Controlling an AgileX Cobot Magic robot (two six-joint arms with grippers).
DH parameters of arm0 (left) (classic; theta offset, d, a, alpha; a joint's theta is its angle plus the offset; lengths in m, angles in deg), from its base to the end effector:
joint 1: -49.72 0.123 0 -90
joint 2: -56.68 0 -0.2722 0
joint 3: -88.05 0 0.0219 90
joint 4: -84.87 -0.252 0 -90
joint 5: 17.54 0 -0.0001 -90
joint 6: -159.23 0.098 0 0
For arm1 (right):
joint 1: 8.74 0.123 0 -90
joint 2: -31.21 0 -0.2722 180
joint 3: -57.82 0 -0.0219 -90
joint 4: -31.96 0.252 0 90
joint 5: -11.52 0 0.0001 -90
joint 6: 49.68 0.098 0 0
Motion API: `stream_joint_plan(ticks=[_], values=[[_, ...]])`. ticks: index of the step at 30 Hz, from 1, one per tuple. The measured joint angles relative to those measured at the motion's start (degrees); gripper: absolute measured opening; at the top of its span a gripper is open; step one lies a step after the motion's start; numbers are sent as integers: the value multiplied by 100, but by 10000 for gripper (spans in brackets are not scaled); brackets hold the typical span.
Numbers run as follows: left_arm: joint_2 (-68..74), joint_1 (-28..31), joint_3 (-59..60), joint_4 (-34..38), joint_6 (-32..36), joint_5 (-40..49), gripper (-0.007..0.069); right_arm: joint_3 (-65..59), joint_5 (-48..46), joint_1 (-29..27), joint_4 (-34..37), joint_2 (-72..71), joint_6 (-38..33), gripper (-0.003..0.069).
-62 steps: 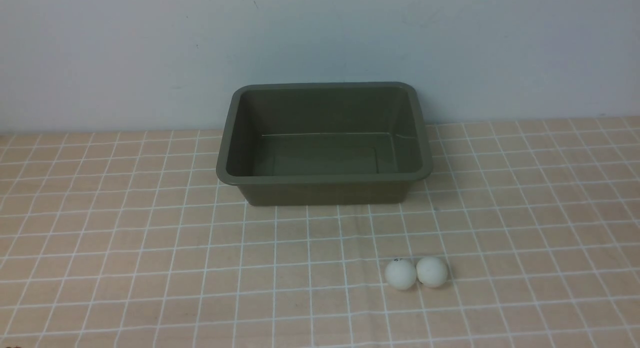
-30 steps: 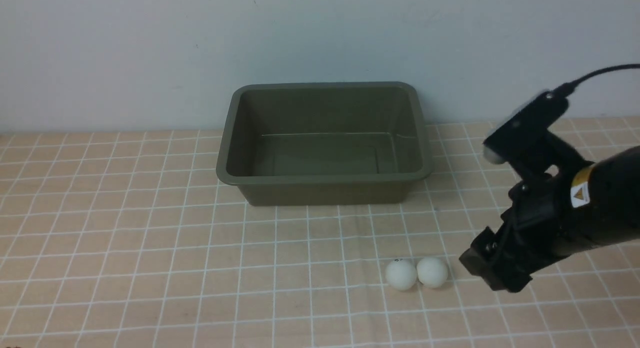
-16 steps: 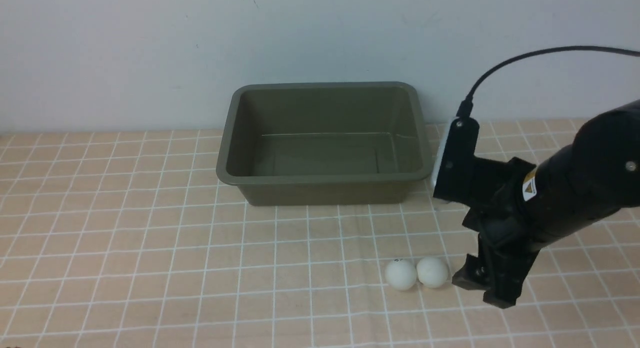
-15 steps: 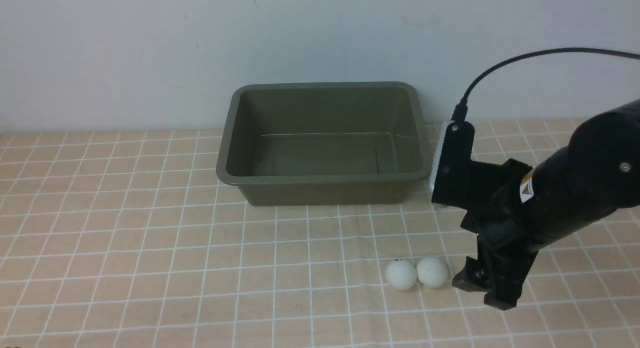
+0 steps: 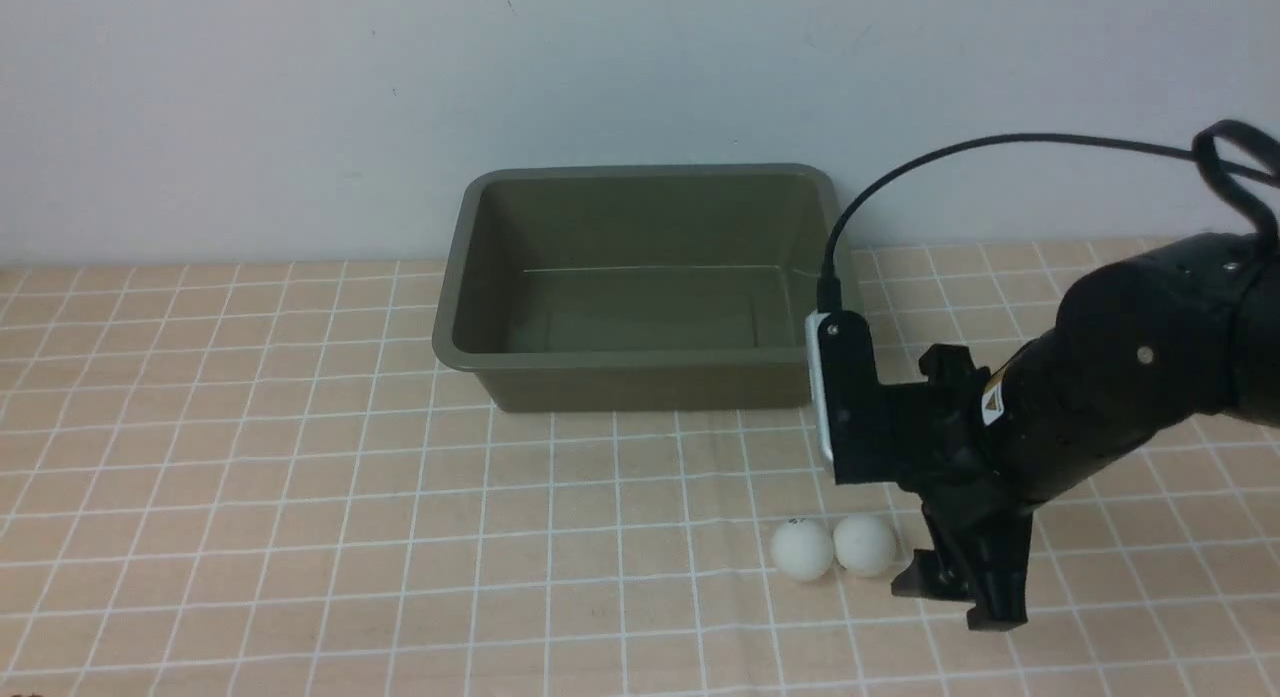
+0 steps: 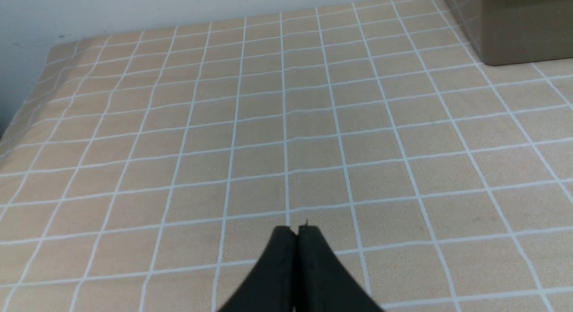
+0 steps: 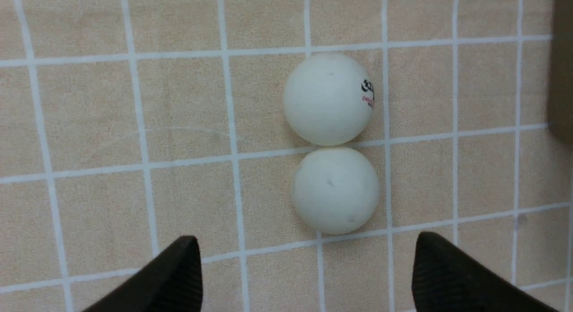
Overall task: Put the table tennis balls into the box on the light coffee tablecloth.
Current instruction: 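Reach for and grasp a ping pong ball on the table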
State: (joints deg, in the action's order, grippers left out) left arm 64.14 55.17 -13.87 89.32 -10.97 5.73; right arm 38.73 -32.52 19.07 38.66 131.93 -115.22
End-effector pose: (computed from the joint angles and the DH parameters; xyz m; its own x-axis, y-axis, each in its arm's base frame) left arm 0.0723 0.0039 0.1682 -0.3249 0.0689 -0.9432 -0.0339 0.9959 0.0844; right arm 0.2683 0.1505 0.1904 0.0080 -0.9786 -0.2056 -0.9776 0.0356 -0.2074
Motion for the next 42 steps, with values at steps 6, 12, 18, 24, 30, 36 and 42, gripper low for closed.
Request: stream_joint_plan(ticks=[6, 12, 18, 24, 30, 36, 42], values=[[0, 0, 0, 0, 0, 0, -69, 10, 391, 0, 53, 160, -148, 572], [0, 0, 0, 0, 0, 0, -69, 38, 574, 0, 53, 483, -169, 572], [0, 0, 0, 0, 0, 0, -69, 38, 641, 0, 53, 759, -169, 572], [0, 0, 0, 0, 0, 0, -69, 38, 808, 0, 53, 995, -169, 572], [0, 0, 0, 0, 0, 0, -69, 42, 1059, 0, 53, 1151, -169, 567], [0, 0, 0, 0, 0, 0, -69, 42, 1195, 0, -158, 1343, -22, 479], [0, 0, 0, 0, 0, 0, -69, 48, 1204, 0, -492, 1393, 416, 365]])
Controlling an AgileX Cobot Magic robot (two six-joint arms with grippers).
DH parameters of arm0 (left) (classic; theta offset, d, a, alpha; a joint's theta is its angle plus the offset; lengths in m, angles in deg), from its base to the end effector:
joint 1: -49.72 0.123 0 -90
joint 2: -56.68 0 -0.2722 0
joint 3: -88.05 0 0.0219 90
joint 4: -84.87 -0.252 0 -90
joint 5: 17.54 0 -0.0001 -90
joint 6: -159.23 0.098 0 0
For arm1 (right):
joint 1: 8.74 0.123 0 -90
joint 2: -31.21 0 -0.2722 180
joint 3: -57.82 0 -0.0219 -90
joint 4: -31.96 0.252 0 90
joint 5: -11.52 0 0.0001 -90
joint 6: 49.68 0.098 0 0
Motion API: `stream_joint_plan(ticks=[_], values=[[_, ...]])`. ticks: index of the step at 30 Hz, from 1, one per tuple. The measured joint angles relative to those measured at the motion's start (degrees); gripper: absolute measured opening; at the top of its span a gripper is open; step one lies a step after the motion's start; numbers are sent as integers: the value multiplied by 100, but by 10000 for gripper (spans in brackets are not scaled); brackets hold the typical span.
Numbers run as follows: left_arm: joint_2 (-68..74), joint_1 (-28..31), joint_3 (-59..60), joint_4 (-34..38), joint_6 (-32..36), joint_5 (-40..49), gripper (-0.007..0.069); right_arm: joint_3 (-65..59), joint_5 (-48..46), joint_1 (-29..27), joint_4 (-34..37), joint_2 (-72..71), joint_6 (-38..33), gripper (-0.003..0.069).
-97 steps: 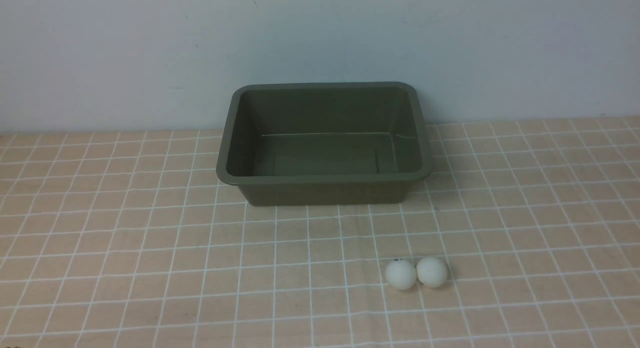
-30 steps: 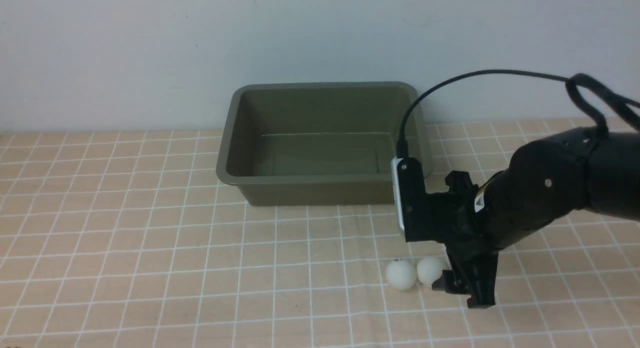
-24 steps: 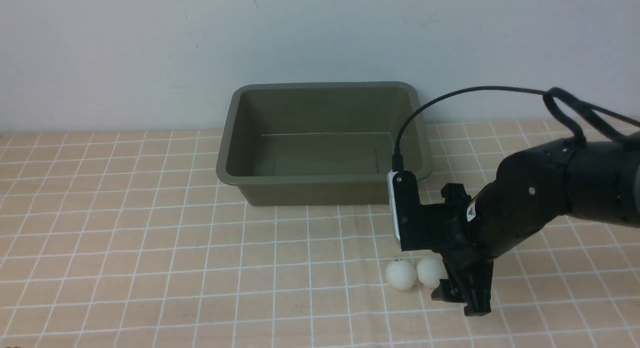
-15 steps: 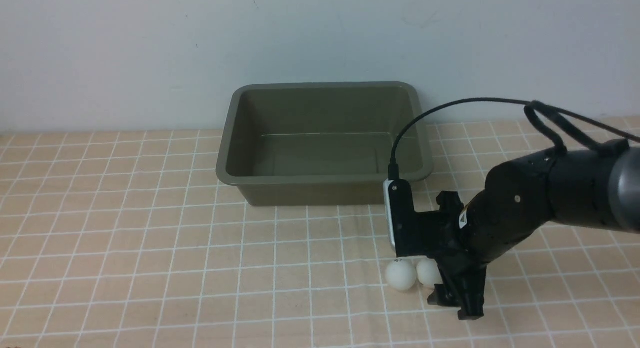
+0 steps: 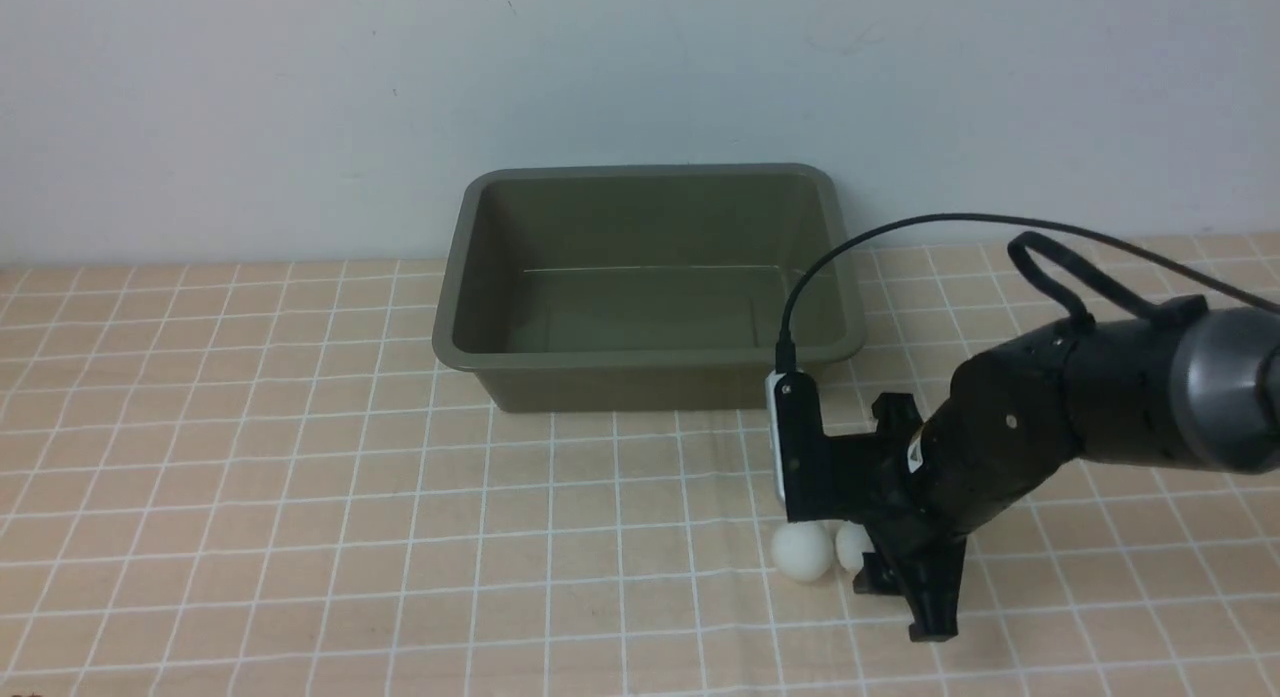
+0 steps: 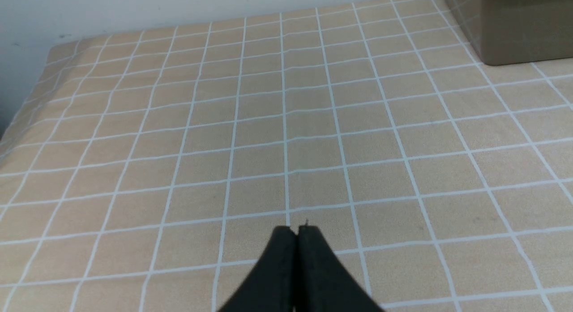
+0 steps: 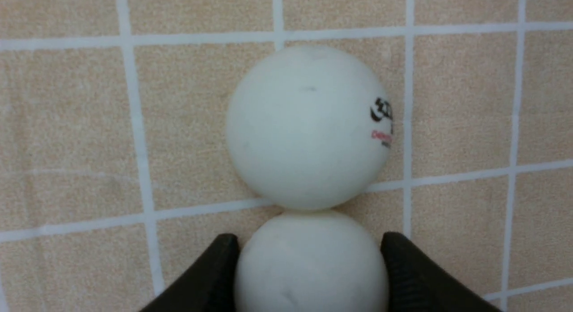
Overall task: Put the table tennis balls into the box on the light coffee tablecloth.
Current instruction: 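Reach for and grasp a ping pong ball on the table, then release the ping pong ball into the bin and lift the gripper away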
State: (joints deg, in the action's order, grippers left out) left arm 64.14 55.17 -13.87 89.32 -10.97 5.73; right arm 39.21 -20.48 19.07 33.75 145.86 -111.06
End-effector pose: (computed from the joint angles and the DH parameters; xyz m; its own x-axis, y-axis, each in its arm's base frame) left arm 0.0723 0.0039 0.1682 -0.3249 0.0689 -0.9432 -0.0339 0.9959 0.0844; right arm 0.2972 0.1586 0.1189 -0.0228 -0.9896 -0.1417 -0.9758 0.0529 -0.2122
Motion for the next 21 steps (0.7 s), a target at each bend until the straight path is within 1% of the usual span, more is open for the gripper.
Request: stream_joint_plan(ticks=[3, 6, 8, 9, 12, 14, 15, 17, 19, 21], values=[[0, 0, 0, 0, 0, 0, -69, 74, -103, 0, -178, 0, 284, 365], [0, 0, 0, 0, 0, 0, -69, 296, -442, 0, -235, -12, 628, 365], [0, 0, 0, 0, 0, 0, -69, 604, -889, 0, -250, -31, 988, 365], [0, 0, 0, 0, 0, 0, -69, 636, -932, 0, -250, -31, 988, 365], [0, 0, 0, 0, 0, 0, -69, 1294, -1819, 0, -178, -50, 1410, 365], [0, 0, 0, 0, 0, 0, -69, 1680, -2293, 0, -41, -50, 1487, 365], [0, 0, 0, 0, 0, 0, -69, 1680, -2336, 0, -30, -50, 1488, 365], [0, 0, 0, 0, 0, 0, -69, 2171, -2675, 0, 106, -50, 1499, 365], [0, 0, 0, 0, 0, 0, -69, 2547, -2705, 0, 172, -50, 1507, 365], [0, 0, 0, 0, 0, 0, -69, 2812, -2537, 0, 239, -50, 1507, 365]])
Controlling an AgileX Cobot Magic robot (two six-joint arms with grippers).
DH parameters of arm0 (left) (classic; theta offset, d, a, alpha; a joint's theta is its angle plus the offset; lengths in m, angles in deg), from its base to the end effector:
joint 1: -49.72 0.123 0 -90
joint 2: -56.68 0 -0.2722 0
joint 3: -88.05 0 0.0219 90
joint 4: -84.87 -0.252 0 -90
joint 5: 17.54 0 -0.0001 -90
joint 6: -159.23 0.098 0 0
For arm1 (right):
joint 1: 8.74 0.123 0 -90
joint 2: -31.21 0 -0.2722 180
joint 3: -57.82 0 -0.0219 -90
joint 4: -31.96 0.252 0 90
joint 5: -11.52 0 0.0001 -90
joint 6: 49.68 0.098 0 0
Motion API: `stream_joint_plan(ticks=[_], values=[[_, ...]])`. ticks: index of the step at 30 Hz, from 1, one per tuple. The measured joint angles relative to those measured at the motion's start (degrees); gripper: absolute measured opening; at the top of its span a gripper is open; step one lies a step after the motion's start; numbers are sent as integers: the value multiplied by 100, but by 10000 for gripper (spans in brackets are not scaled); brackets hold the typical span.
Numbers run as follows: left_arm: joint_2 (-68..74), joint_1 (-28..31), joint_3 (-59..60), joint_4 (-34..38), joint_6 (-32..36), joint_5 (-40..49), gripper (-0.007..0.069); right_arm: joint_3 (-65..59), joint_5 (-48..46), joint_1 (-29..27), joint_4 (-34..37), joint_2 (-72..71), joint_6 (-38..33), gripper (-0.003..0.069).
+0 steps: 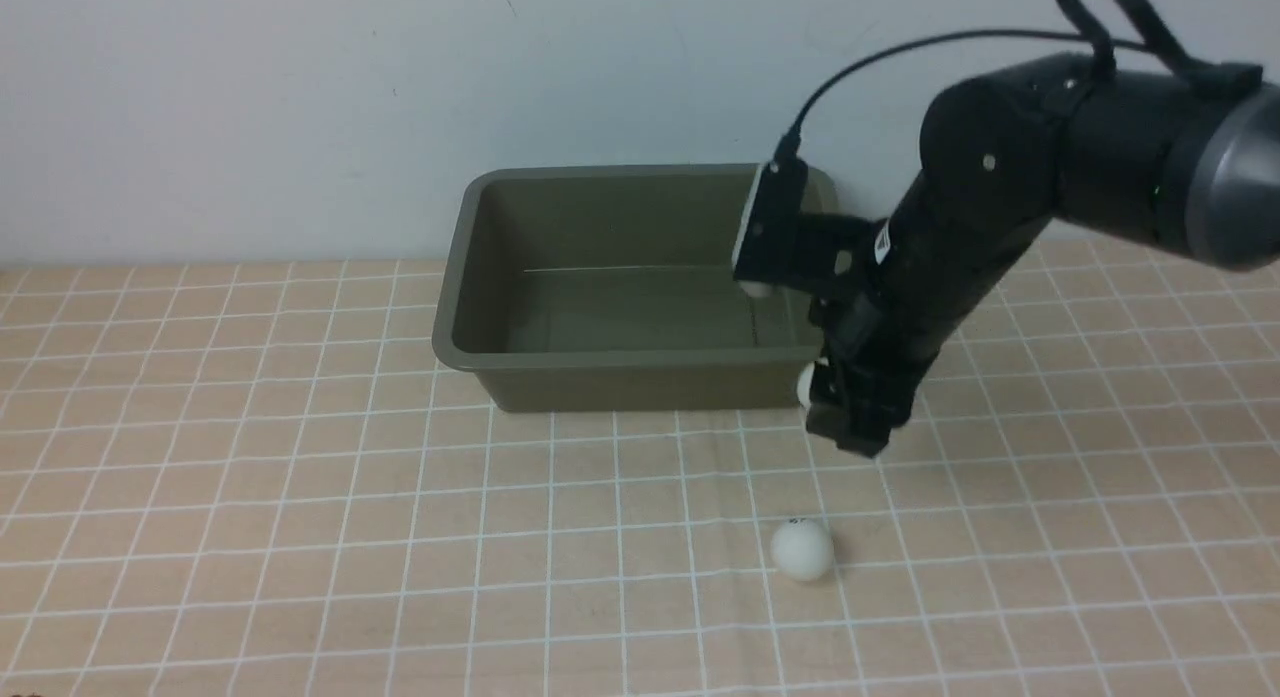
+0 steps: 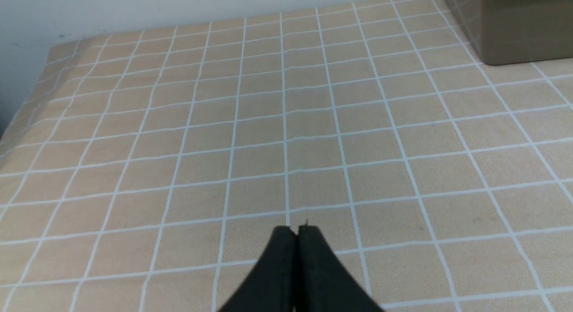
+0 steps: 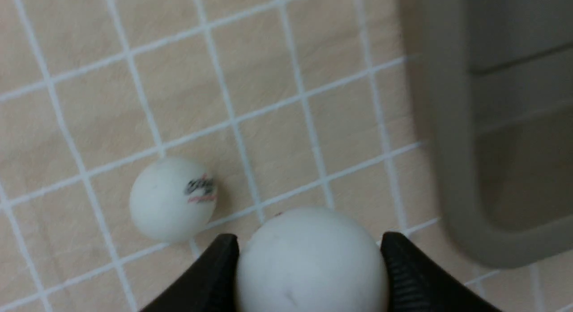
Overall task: Put the table tennis balls into the box on the light coffee tablecloth.
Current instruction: 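Release the ping pong ball into the bin and lift the gripper away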
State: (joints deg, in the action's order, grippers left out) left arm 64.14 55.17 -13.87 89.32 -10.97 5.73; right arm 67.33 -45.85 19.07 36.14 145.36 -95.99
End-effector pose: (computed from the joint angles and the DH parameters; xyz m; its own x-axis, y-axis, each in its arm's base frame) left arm 0.0723 0.0039 0.1682 -0.3249 0.0689 -0.9432 -0.0339 0.9959 0.0844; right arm 0.3430 0.1877 0.2358 -0.2689 -0.9265 -0.2634 -0.9315 0.3197 -0.1736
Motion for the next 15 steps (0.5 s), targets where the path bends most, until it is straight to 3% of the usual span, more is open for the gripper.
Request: stream_joint_plan(ticks=[10, 15], values=[[0, 0, 0, 0, 0, 0, -69, 536, 2577, 0, 283, 552, 5, 365], [0, 0, 0, 0, 0, 0, -69, 598, 2891, -6, 301, 1235, 130, 365]])
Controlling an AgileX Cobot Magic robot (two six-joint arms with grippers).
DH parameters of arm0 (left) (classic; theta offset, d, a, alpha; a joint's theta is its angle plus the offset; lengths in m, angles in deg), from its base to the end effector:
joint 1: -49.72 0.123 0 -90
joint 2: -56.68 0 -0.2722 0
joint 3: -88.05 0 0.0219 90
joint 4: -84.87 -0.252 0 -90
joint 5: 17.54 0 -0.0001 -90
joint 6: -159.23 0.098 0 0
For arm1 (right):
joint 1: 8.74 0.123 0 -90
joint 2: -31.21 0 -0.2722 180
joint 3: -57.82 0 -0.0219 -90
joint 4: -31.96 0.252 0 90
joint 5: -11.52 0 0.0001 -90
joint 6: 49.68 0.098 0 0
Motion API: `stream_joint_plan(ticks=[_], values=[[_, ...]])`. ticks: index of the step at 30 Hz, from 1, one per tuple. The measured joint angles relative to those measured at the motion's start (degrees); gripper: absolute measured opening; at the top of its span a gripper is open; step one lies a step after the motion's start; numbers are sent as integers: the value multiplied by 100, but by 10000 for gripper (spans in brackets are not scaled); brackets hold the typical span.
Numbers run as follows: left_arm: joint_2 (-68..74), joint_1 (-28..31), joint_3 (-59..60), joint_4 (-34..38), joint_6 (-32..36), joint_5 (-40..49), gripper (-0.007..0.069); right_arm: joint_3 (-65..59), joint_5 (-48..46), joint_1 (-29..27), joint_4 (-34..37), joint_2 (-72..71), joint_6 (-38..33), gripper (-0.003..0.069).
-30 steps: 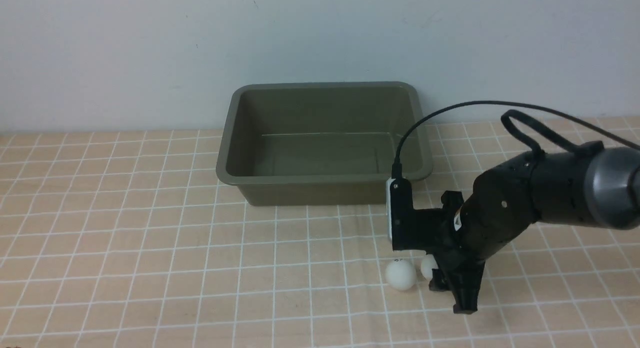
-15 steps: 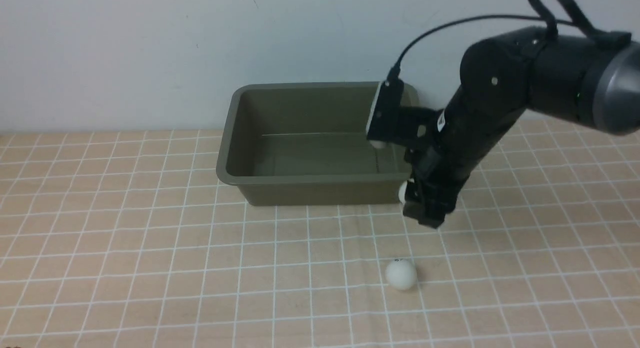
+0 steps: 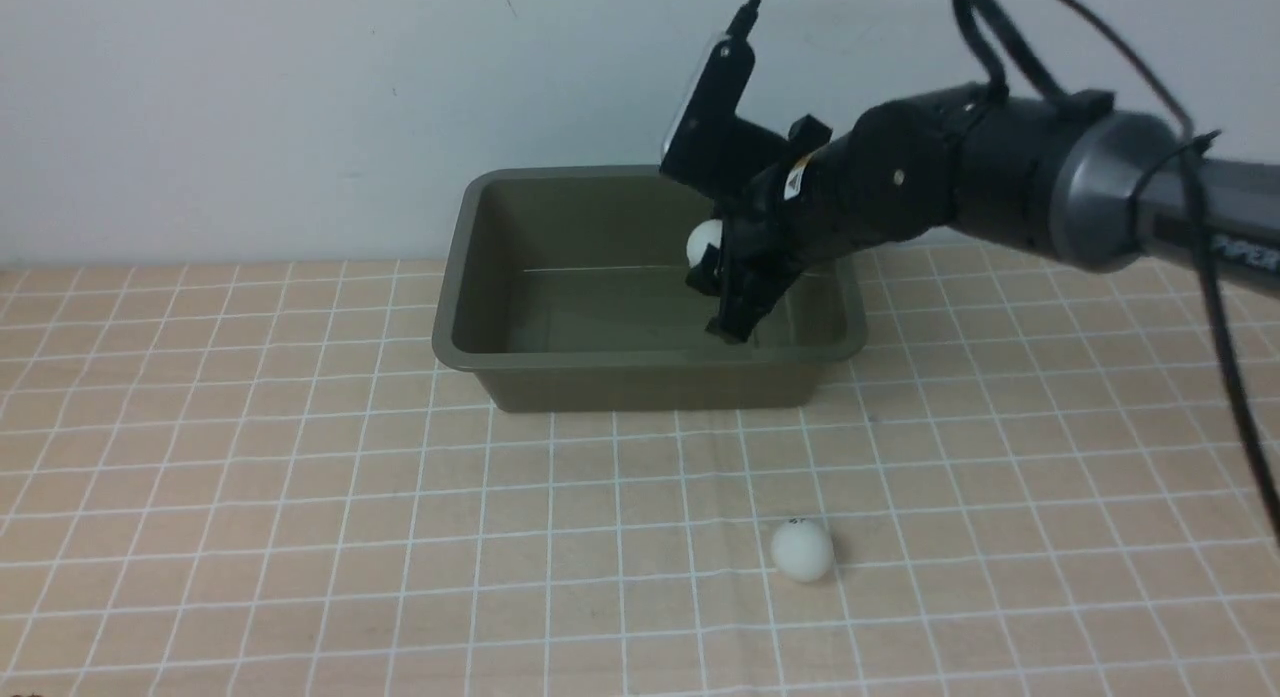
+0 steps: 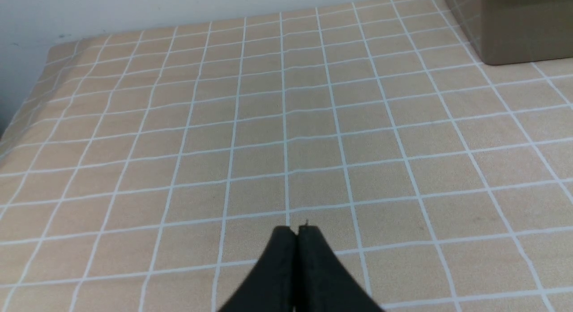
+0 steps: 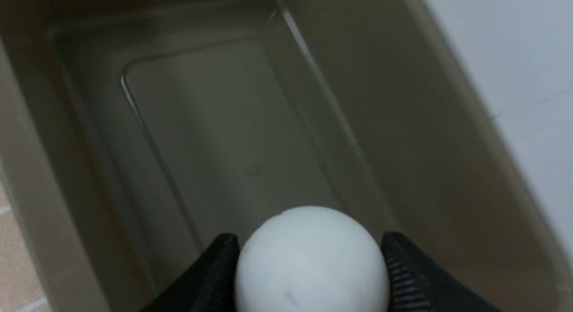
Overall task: Put the table tennis balls into the box on the light coffee tablecloth.
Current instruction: 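Release the ping pong ball into the bin and lift the gripper away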
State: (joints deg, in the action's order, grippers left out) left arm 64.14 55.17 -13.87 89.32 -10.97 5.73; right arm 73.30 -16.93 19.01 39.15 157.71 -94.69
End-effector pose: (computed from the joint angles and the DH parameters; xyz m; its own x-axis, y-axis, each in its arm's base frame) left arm 0.0723 0.0039 0.1682 -0.3249 0.0689 -0.9432 -0.0339 0.9959 0.0844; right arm 0.4121 0.2234 0.1977 -0.2116 -0.8163 -0.5375 -0.8089 0.4549 -0.3724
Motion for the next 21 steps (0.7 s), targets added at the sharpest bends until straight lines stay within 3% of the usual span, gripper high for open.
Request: stream_joint_plan(ticks=[7, 16, 21], values=[[0, 0, 0, 0, 0, 0, -69, 126, 57, -103, 3, 337, 390, 365], [0, 0, 0, 0, 0, 0, -69, 140, 69, -135, 7, 331, 527, 438], [0, 0, 0, 0, 0, 0, -69, 140, -49, -135, 7, 188, 640, 443]])
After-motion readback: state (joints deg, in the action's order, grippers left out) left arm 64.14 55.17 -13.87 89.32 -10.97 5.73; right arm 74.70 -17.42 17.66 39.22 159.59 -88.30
